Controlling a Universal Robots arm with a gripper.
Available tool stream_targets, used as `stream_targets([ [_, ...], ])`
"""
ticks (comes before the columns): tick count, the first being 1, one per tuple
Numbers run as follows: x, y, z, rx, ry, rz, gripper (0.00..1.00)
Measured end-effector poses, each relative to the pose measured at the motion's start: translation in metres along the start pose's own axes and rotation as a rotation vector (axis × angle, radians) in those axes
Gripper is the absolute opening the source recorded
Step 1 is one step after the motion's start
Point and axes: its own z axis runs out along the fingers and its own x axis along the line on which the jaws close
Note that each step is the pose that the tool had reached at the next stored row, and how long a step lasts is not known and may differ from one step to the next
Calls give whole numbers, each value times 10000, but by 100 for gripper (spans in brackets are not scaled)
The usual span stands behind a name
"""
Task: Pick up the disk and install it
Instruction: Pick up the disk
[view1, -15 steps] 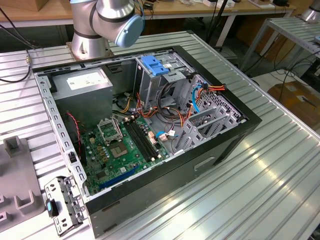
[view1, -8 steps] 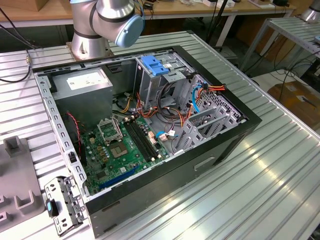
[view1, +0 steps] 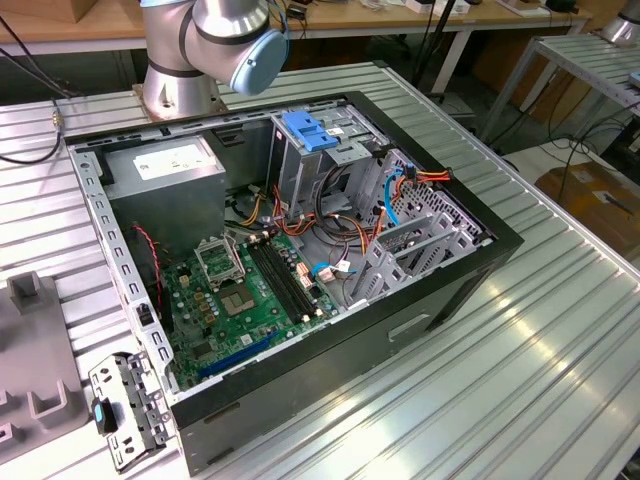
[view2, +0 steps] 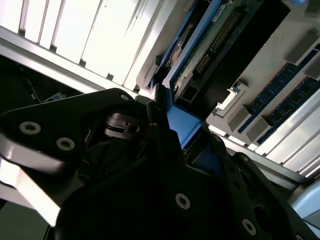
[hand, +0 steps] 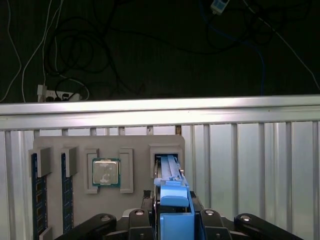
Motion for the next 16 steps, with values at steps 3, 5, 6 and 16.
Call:
stream_targets([
  [3,0,0,-41,-1,1,0,37],
  [5,0,0,-74,-1,0,0,37],
  [6,0,-1,-90,-2,0,0,37],
  [16,0,-2,-328,0,0,0,37],
])
